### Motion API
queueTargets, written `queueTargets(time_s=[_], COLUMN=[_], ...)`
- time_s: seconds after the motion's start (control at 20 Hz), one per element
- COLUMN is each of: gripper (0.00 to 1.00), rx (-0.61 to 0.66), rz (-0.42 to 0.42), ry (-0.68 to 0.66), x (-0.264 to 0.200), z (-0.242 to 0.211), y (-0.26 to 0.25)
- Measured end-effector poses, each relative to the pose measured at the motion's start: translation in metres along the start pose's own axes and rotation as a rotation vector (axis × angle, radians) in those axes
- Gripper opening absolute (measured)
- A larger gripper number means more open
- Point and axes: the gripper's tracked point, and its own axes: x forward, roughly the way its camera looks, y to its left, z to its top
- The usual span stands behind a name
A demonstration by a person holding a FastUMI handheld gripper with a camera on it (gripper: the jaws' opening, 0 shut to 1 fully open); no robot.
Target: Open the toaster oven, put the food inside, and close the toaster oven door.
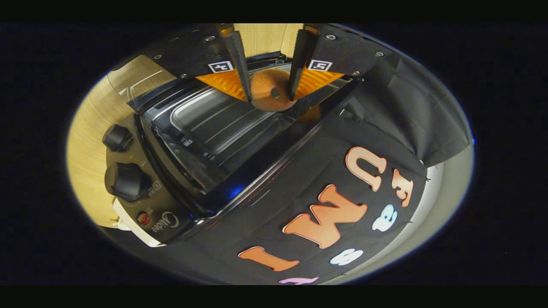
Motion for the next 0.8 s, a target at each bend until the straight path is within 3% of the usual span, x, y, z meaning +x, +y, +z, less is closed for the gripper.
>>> queueTargets(time_s=[0.25, 0.45, 0.8], gripper=[0.58, 0.66, 0.77], rx=[-0.088, -0.147, -0.359], rz=[-0.032, -0.009, -0.021], ry=[-0.032, -0.025, -0.035], x=[0.005, 0.001, -0.025], z=[0.003, -0.001, -0.005], y=[-0.006, -0.001, 0.002])
